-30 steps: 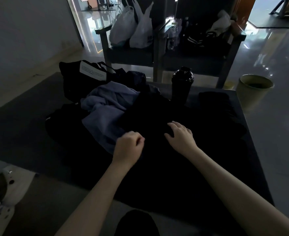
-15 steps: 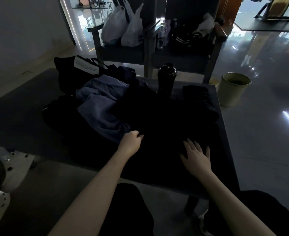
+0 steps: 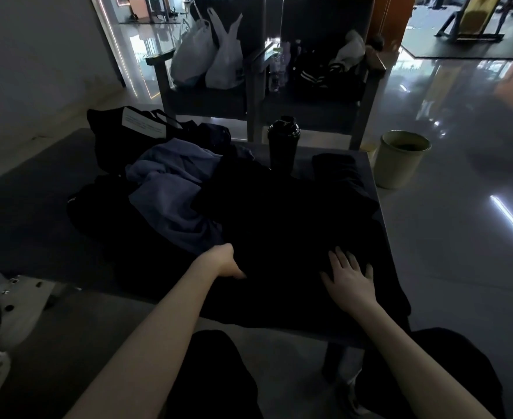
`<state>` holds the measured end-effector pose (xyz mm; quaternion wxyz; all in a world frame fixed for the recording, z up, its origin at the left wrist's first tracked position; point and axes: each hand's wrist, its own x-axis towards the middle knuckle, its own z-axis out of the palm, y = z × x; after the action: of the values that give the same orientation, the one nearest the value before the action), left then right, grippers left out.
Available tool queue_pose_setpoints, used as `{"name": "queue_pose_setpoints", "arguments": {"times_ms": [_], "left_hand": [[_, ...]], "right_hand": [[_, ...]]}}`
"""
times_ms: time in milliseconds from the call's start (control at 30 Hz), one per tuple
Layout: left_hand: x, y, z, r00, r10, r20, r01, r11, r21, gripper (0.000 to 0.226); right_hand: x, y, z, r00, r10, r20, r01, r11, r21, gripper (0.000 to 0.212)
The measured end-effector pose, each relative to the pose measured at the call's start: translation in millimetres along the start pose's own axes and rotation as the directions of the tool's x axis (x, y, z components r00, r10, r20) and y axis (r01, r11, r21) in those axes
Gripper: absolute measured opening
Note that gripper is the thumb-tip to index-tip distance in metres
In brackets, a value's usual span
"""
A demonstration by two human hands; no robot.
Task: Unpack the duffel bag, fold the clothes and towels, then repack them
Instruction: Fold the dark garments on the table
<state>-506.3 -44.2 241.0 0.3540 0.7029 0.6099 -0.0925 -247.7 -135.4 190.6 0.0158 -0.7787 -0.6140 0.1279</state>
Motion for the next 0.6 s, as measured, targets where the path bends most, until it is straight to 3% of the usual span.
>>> {"name": "queue_pose_setpoints", "arguments": {"times_ms": [133,200,267,300,400,467,533,600], "left_hand": [[-1,7,-11,1.0,0.014,-0.024,-0.011,0.991,0.136,0.019],[-4,12,-19,0.972,0.092,-0.218,-0.056,0.985,0.166,0.011],[-7,17,-19,0.885,0.164,-0.436,-0.094,0.98,0.178,0.006],[-5,17,-18,0.868,0.176,-0.464,-0.105,0.979,0.176,0.009],[1,9,-13,0.974,0.029,-0.225,-0.018,0.999,0.051,0.063],[5,0,-11,0.991,-0.063,-0.116,0.045,0.987,-0.156,0.085],[9,-6,-9,0.984,-0.095,-0.149,0.039,0.939,-0.341,0.077],[10,-10,-10,0.974,-0.057,-0.219,-0.002,0.966,-0.26,0.054]], "right_hand": [[-2,1,2,1.0,-0.002,-0.008,0.002,1.0,-0.002,0.062],[-3,-1,3,1.0,0.004,-0.015,-0.004,1.0,-0.01,0.062],[-3,-3,3,1.0,0.013,-0.012,-0.013,1.0,-0.018,0.062],[-3,-4,3,1.0,0.015,-0.01,-0.015,1.0,-0.02,0.062],[-5,-5,4,1.0,0.014,-0.008,-0.014,1.0,-0.024,0.062],[-4,-5,4,1.0,0.017,0.001,-0.017,1.0,-0.026,0.062],[-3,-6,3,1.0,0.017,0.006,-0.017,0.999,-0.039,0.062],[-1,-8,2,1.0,0.018,0.006,-0.018,0.998,-0.06,0.061]]}}
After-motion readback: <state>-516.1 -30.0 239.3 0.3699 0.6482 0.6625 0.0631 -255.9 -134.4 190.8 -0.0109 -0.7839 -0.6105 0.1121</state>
